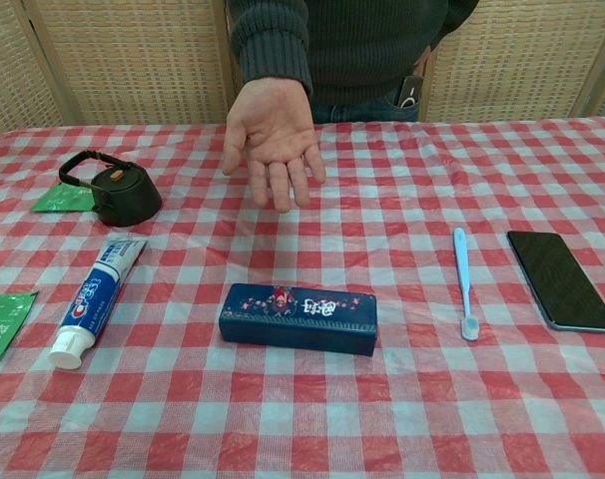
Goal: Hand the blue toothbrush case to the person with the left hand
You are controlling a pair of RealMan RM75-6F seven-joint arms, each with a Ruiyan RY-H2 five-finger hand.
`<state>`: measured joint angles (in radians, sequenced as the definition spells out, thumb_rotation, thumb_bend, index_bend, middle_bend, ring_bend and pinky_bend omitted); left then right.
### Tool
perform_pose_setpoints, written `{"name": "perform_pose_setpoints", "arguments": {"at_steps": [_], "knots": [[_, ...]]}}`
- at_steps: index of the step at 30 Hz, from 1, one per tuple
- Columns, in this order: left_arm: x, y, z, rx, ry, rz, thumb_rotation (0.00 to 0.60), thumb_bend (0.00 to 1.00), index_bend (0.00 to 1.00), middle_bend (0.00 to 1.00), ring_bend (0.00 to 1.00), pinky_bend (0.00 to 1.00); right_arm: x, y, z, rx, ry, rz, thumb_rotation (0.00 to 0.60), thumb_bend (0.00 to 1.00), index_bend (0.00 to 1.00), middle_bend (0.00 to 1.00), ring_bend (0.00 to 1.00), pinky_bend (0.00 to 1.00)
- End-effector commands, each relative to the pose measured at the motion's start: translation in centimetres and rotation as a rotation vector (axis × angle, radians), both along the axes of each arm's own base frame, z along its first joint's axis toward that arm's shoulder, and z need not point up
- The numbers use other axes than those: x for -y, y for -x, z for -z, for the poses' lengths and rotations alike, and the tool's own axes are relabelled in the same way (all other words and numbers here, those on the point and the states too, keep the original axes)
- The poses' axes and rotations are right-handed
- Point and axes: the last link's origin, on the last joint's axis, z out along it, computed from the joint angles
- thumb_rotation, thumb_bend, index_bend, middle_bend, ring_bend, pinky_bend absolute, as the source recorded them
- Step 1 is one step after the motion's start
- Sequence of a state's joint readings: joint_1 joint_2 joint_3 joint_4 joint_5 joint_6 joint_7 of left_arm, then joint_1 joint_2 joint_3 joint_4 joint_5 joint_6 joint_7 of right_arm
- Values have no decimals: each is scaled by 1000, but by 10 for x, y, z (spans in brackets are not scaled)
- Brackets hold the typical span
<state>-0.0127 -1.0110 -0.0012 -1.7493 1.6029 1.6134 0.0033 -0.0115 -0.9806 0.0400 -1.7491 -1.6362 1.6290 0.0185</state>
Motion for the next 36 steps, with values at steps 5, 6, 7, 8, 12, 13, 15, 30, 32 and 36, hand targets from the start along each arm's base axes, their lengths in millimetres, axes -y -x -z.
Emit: {"name": "perform_pose_setpoints", "arguments": {"at_steps": [5,6,7,8,12,13,15,30,32,36], "knots": [[-3,-1,5,-13,11,-1,600,0,0,0,0,0,0,1,-2,5,3,5,600,0,62,0,0,0],[-5,-2,7,-17,16,0,600,0,0,0,0,0,0,1,-2,8,3,7,600,0,62,0,0,0],[-9,-4,13,-33,43,14,600,0,0,0,0,0,1,1,-3,10,5,7,600,0,62,0,0,0],[-14,-7,19,-48,65,25,600,0,0,0,0,0,2,1,-3,11,4,8,600,0,62,0,0,0],[-39,-24,53,-89,247,109,600,0,0,0,0,0,5,4,-5,16,7,20,600,0,62,0,0,0],[-46,-30,61,-96,293,134,600,0,0,0,0,0,6,4,-5,16,8,23,600,0,62,0,0,0],[-63,-48,84,-106,400,200,600,0,1,0,0,0,8,6,-5,17,9,34,600,0,62,0,0,0],[-128,-138,194,-227,648,344,600,19,91,0,70,114,19,17,-2,-10,5,92,600,0,62,0,0,0],[-132,-146,208,-232,674,334,600,19,94,0,71,114,20,17,-1,-15,4,97,600,0,62,0,0,0],[-140,-163,231,-229,701,324,600,19,111,0,85,138,21,18,0,-17,2,104,600,0,61,0,0,0]]}}
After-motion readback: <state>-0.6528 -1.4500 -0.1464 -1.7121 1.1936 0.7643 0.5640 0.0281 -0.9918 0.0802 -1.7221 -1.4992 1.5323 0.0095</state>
